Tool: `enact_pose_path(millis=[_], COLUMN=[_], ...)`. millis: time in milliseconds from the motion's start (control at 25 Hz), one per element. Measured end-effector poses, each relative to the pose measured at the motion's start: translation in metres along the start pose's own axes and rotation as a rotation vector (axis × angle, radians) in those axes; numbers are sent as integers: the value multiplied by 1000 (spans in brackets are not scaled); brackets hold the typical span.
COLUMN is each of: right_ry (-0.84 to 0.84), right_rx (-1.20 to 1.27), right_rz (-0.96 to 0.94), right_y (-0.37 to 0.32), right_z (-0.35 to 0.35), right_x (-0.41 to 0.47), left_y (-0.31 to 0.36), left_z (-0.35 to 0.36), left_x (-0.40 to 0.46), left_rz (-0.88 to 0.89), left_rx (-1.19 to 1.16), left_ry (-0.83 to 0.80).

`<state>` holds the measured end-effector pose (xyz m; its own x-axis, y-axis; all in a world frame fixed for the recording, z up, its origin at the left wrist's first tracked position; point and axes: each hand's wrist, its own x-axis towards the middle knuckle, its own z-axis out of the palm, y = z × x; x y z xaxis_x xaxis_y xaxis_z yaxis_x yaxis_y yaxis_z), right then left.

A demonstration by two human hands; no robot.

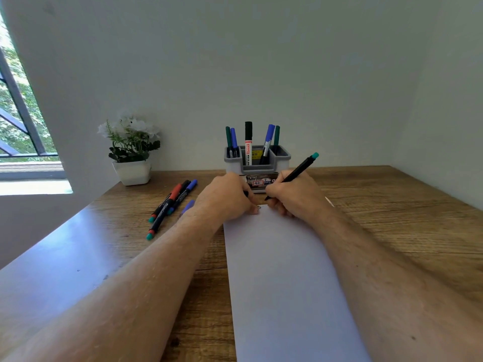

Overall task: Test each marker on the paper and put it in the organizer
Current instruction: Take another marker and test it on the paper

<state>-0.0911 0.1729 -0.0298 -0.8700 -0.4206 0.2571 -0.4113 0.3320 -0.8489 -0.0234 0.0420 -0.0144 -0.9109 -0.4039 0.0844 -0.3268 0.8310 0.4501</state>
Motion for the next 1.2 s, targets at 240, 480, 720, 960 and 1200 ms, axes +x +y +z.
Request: enact_pose_path(millis=[240,480,720,960,1200], right_ry=[1,-14,13,8,17], right_rx=[-131,-129,-148,-139,-145], right_rz=[-56,-48,-54,-69,-78], right_y=[4,3,5,5,5], right_z=[4,4,5,5,4], right_x=[5,8,7,7,6], left_y=[3,3,3,1,3], left_z=[-1,-1,0,1,0], left_x=[-1,1,1,2,3], left_rz=[-23,-55,-54,-80,-85], left_rx=[-23,-33,-53,-60,-36], left_ry=[-25,-43,-39,-40,-57])
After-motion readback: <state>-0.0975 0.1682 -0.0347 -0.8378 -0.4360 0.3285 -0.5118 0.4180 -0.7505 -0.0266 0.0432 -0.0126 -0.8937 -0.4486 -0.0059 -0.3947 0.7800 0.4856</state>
